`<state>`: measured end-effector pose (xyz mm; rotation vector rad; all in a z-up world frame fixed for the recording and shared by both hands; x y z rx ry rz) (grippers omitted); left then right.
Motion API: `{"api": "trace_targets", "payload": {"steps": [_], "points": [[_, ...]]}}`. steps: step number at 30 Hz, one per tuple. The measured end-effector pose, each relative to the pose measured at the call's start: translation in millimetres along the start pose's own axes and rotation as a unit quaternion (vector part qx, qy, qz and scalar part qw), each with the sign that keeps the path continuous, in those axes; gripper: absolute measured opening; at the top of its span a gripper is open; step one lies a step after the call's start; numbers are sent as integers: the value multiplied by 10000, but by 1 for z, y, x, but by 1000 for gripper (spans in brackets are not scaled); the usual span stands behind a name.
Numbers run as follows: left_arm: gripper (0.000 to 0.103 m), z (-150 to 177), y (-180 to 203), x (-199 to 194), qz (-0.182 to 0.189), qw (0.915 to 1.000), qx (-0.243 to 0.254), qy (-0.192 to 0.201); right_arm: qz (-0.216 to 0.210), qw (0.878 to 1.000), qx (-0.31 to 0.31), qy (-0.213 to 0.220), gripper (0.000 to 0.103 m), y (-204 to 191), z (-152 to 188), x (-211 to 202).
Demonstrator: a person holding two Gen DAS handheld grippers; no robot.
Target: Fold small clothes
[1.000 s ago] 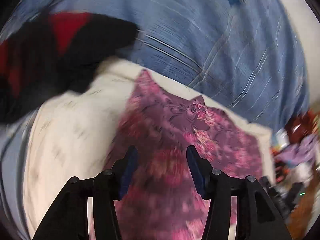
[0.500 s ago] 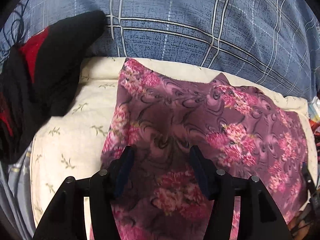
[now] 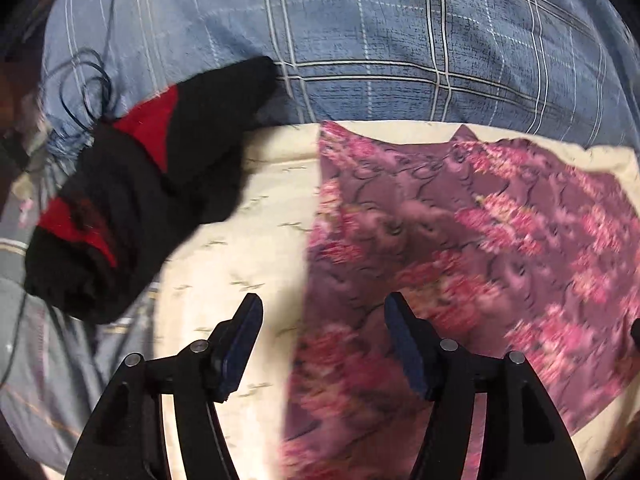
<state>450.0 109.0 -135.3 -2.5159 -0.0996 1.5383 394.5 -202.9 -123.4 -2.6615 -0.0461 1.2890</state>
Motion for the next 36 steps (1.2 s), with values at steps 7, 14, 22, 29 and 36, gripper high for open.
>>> {"api": "trace_targets", "payload": {"steps": [7,14,22,29,36], "points": [[66,25,-42,-1,644,9953,-577,-439,-483,9903,-1293,-140,89,-87,38,-12],[65,36,-83,8,1251,9798,-1438,-608,-868,9437,-3193,-38,89,-190,100,-18],[65,22,-77,27,1807,9691,-1507,-745,-431,8867,-4567,574,89,-272,135,14],[66,-24,-59,67,2249,9614,-1269,-955,-224,8807,-4666,791,20,-282,113,34],[69,-55,-6,109,2582,9539,-686,-1366,-621,8769,-4592,1279,14,-278,102,12]]}}
Point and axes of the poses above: each gripper's, at about its wrist camera, not at the fingertips, and x roughly the way its jaws point, y to its right, z to its underside, the point moved 7 cm from there along x, roughly the way its jaws point, and after that the axes turned 11 degrees about x, right-handed, at the moved point
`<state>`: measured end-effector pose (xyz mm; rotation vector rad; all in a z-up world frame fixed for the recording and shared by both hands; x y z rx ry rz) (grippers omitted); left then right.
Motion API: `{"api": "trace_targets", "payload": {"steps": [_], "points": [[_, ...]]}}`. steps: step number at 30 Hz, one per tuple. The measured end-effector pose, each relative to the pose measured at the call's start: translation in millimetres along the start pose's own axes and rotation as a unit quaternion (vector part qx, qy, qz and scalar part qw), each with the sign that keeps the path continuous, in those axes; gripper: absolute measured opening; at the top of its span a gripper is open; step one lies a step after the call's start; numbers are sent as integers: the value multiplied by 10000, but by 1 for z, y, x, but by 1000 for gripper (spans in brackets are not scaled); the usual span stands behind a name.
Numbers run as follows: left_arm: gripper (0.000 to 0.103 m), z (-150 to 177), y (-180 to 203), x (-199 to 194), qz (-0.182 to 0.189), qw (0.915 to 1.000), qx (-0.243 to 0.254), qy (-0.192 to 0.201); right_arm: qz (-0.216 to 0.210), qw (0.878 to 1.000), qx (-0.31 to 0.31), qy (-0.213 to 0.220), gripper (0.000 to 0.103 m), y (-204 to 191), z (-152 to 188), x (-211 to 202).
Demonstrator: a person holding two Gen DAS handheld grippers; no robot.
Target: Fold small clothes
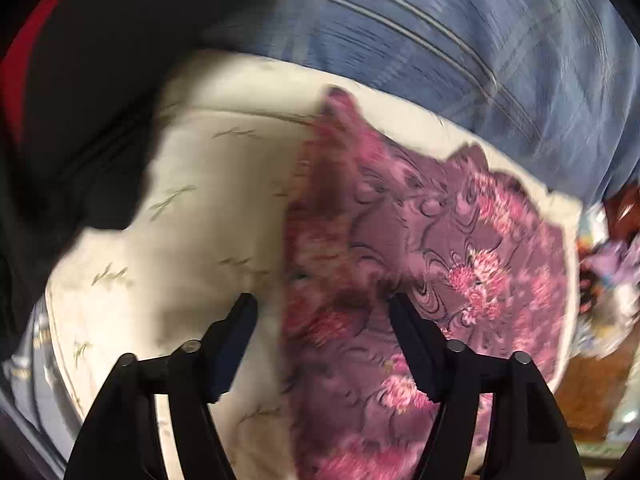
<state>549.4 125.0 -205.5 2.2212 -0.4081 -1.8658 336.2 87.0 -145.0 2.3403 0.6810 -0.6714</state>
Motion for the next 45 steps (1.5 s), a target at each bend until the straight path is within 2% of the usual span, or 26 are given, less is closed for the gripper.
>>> {"api": "trace_targets", "payload": {"steps": [1,3,4,5,6,10,13,15,17,20,22,24,25,27,28,31,32,33,35,38,43,44,45], "points": [[66,-4,7,3,9,9999,132,37,-46,10000,30,32,13,0,-1,-2],[28,-10,17,7,140,9997,198,47,-152,9997,154,79,12,4,1,-4],[22,-12,20,7,33,9997,248,61,-190,9995,238,94,11,5,1,-6],[11,-14,22,5,-91,9994,324,81,-221,9991,345,119,10,10,2,-8],[11,-16,25,2,-145,9991,388,116,-270,9983,497,134,10,16,3,-11],[10,-31,52,-26,109,9977,400,538,-493,9891,1381,117,9,55,10,-26],[10,-41,92,-35,176,9958,540,716,-610,9719,2272,87,9,97,24,-43],[10,-47,126,-32,115,9938,797,766,-653,9570,2826,61,10,122,39,-54],[10,-53,160,-18,148,9921,1003,741,-675,9363,3446,7,9,151,62,-65],[9,-59,212,21,308,9906,1214,552,-645,9102,4088,-135,10,185,99,-73],[9,-67,235,67,23,9919,1235,278,-713,8838,4607,-400,12,206,135,-71],[9,-71,244,115,-375,9925,1148,-183,-698,8654,4927,-586,22,220,162,-67],[9,-70,249,133,-603,9910,1145,-342,-902,8558,5040,-742,28,224,175,-63],[14,-76,254,142,-795,9891,1181,-364,-1340,8419,5186,-662,30,227,185,-67],[18,-80,259,141,-697,9895,1202,-388,-1479,8384,5216,-567,38,230,186,-71],[35,-92,269,127,-519,9906,1218,-334,-1766,8241,5380,-170,74,238,186,-84],[48,-97,271,118,-540,9903,1255,-245,-1868,8170,5455,-86,79,239,184,-86],[61,-99,274,112,-582,9896,1301,-167,-1894,8132,5502,-79,80,241,183,-86],[66,-101,278,105,-811,9869,1392,0,-1952,8068,5576,-62,81,242,180,-83],[66,-95,281,117,-1103,9844,1358,-165,-1965,8087,5545,-26,81,243,175,-75],[65,-81,266,156,-1529,9789,1153,-713,-2020,8171,5400,32,81,235,171,-74],[65,-78,260,164,-1597,9778,1115,-774,-2059,8184,5365,5,76,233,170,-71],[52,-74,256,174,-1731,9752,1080,-855,-2054,8210,5327,-30,71,231,169,-69]]}}
Point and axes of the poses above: each gripper's, at about its wrist camera, not at the fingertips, and x roughly the way its jaws point, y to its right, z to its underside, the point moved 7 cm from there along x, roughly the way its jaws point, and after that the axes turned 11 degrees about x, right-handed, at the moved point
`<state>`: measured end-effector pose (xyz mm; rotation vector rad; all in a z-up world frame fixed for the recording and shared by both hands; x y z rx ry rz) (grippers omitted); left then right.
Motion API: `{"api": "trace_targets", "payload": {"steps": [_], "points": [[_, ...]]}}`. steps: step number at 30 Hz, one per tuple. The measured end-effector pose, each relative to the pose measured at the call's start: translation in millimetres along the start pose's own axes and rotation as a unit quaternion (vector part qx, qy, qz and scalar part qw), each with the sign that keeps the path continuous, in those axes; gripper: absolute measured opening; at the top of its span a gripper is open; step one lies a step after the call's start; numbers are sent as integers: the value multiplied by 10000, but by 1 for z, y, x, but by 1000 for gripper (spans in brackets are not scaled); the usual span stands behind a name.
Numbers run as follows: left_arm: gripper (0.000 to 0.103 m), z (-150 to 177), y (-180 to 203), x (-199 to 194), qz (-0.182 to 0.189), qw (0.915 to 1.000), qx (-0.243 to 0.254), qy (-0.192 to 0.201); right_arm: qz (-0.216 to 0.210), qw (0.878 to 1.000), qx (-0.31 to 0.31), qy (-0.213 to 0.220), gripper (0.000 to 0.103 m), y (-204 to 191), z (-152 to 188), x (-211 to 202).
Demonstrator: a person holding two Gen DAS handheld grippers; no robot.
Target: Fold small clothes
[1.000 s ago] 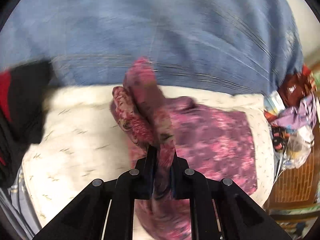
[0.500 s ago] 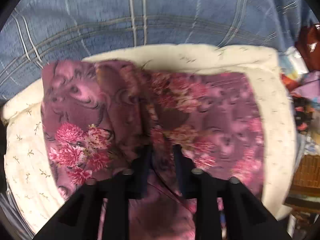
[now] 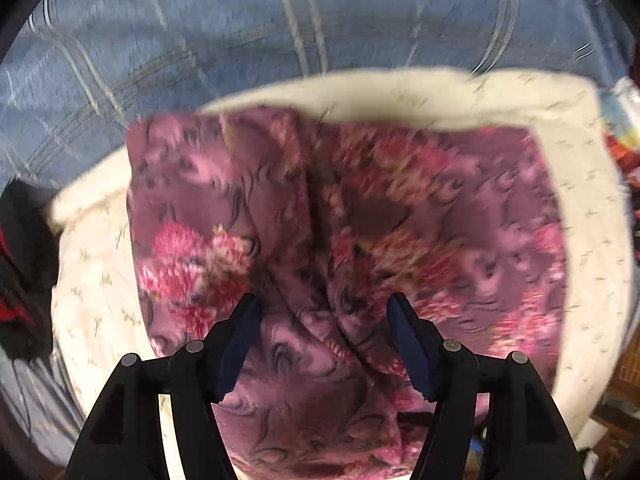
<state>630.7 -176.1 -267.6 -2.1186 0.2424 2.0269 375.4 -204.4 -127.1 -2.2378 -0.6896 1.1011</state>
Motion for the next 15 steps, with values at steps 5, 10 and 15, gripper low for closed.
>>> {"api": "trace_targets", "payload": {"steps": [5,10,15], "points": [[16,5,-1,6,100,9981,-411,453,-178,9993,295,-140,6,5,-1,3],[16,1,39,-29,918,9874,-410,1220,-859,9908,878,564,6,5,-29,-54],[18,-11,118,-1,1258,9827,144,1352,-586,9816,1589,886,6,46,-27,-107]]}}
Point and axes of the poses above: each gripper's, at about its wrist camera, not at the fingertips, and x roughly the way its jaws point, y to its right, z to its underside, the point moved 7 cm from there along x, roughly the way its jaws point, and after that the axes turned 11 degrees about x, right-handed, at the moved point
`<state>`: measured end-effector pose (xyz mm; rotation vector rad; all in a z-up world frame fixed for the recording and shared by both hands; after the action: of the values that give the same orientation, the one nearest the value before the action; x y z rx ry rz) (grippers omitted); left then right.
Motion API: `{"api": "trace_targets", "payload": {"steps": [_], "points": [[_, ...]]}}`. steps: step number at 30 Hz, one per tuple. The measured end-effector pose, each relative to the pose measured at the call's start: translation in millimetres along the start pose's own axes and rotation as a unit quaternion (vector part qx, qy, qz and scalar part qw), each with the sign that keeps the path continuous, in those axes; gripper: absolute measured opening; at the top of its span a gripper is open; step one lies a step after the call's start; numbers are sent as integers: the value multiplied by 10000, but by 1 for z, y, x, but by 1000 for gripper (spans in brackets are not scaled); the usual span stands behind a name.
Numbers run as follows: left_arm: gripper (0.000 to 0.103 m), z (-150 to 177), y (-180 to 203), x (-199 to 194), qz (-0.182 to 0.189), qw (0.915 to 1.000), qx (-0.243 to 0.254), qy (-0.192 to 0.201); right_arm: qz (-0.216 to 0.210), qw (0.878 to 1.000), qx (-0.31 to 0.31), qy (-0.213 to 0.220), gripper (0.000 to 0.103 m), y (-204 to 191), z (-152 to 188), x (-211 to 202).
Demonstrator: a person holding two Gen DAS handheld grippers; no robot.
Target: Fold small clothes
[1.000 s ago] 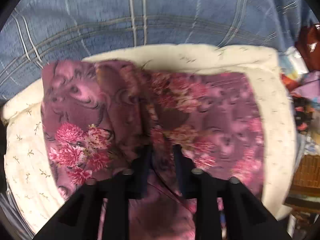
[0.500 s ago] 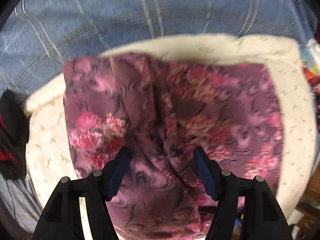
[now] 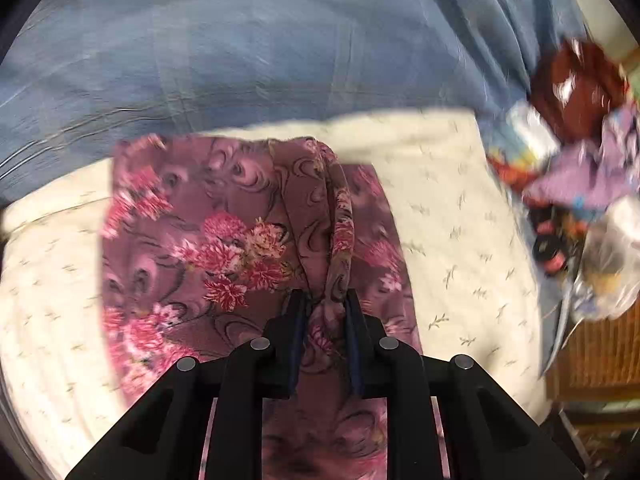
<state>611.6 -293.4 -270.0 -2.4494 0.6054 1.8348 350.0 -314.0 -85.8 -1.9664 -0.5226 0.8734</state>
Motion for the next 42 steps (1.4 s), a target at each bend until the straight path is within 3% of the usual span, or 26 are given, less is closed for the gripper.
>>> {"api": "trace_targets", "payload": {"steps": [3,4,7,8,10,11,12,13,14,17,21,24,25,27,28,32,34,35,37,38,39,42], "points": [[22,8,3,56,-148,9991,-248,-316,624,9960,565,-301,11,41,0,6],[23,5,1,61,-128,9992,-323,-201,775,9938,634,-486,11,47,2,10],[23,6,-3,49,114,9991,-418,-38,885,9937,552,-402,22,43,-2,2],[23,6,-6,38,196,9989,-420,98,897,9947,447,-225,26,38,-9,-4],[26,5,-23,5,103,9978,-450,481,877,9942,196,595,29,27,-31,-28],[33,8,-36,-10,-1,9958,-497,767,866,9924,102,869,36,24,-39,-38],[48,13,-46,-18,-46,9942,-552,923,884,9901,-16,1094,40,18,-47,-46],[57,19,-58,-24,-103,9922,-638,1069,859,9897,-98,1144,44,12,-54,-47],[63,25,-72,-26,-188,9904,-718,1170,716,9922,-96,1017,47,6,-61,-40],[61,44,-111,-11,-312,9899,-983,973,265,9994,50,195,61,-2,-80,8],[61,55,-142,17,160,9850,-1495,842,888,9951,272,-328,61,26,-105,79],[61,49,-152,41,366,9825,-1618,844,1306,9848,388,-1077,60,45,-102,128],[61,46,-158,36,443,9820,-1653,801,1542,9806,330,-1161,56,50,-98,140],[57,41,-159,41,696,9798,-1699,793,1521,9793,140,-1326,33,44,-92,157],[57,38,-165,24,747,9795,-1674,835,1536,9786,-100,-1365,8,37,-92,159],[60,28,-163,14,721,9787,-1461,1245,1135,9902,-670,-462,7,5,-121,126],[60,25,-166,32,534,9820,-1436,1103,1407,9868,-603,-525,7,22,-128,134],[60,25,-167,45,385,9850,-1410,916,1874,9783,-598,-651,7,44,-127,143],[53,29,-165,63,343,9882,-1377,583,2230,9688,-334,-1032,8,73,-118,148],[53,31,-164,62,396,9876,-1374,652,2098,9728,-166,-964,10,74,-118,143],[53,34,-164,57,421,9875,-1302,779,1653,9827,55,-837,14,68,-118,129],[52,50,-165,47,513,9872,-1185,935,1139,9892,289,-876,19,63,-110,96]]}}
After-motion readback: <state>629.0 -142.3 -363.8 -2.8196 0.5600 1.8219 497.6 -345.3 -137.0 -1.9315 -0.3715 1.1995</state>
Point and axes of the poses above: each gripper's, at about its wrist camera, not at the fingertips, and x roughly the way its jaws point, y to its right, z to its underside, the point moved 7 cm from there along x, roughly the way its jaws point, and after that the axes turned 11 degrees about x, right-handed, at the moved point
